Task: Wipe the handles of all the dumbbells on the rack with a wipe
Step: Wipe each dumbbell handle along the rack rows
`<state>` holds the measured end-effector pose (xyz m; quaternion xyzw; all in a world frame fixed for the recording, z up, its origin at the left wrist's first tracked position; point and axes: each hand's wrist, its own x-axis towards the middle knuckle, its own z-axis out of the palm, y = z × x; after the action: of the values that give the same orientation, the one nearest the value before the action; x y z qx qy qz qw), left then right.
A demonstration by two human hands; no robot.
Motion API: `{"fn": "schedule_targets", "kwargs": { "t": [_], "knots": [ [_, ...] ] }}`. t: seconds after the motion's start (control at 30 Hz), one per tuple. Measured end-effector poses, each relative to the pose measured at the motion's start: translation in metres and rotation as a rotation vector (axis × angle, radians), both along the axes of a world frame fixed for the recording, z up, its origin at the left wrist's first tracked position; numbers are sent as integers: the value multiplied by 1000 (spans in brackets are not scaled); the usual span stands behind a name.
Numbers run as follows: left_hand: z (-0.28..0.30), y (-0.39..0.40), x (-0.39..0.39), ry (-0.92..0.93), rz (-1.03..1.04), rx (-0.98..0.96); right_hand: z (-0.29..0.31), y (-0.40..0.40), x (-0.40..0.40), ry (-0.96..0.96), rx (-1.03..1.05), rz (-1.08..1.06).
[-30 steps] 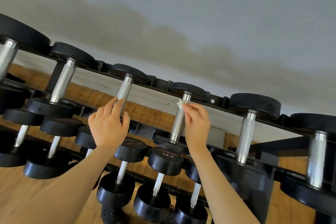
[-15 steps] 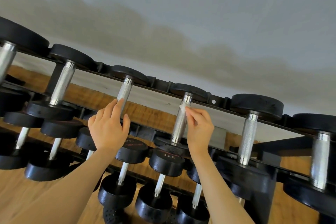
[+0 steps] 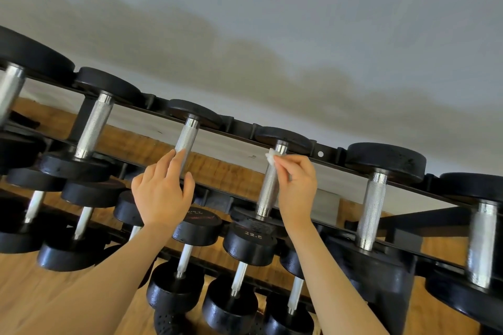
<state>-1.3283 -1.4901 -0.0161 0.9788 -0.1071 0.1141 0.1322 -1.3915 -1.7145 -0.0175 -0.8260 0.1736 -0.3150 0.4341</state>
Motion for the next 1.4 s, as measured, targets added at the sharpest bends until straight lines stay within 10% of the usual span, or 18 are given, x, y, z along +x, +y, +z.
{"fn": "schedule_targets", "kwargs": {
  "t": [0.53, 1.4],
  "knots": [
    [-3, 2, 1, -3, 4, 1, -1, -27, 21, 104, -691, 160],
    [-4, 3, 1, 16, 14, 3, 15, -17, -3, 143, -749, 274]
  ]
}}
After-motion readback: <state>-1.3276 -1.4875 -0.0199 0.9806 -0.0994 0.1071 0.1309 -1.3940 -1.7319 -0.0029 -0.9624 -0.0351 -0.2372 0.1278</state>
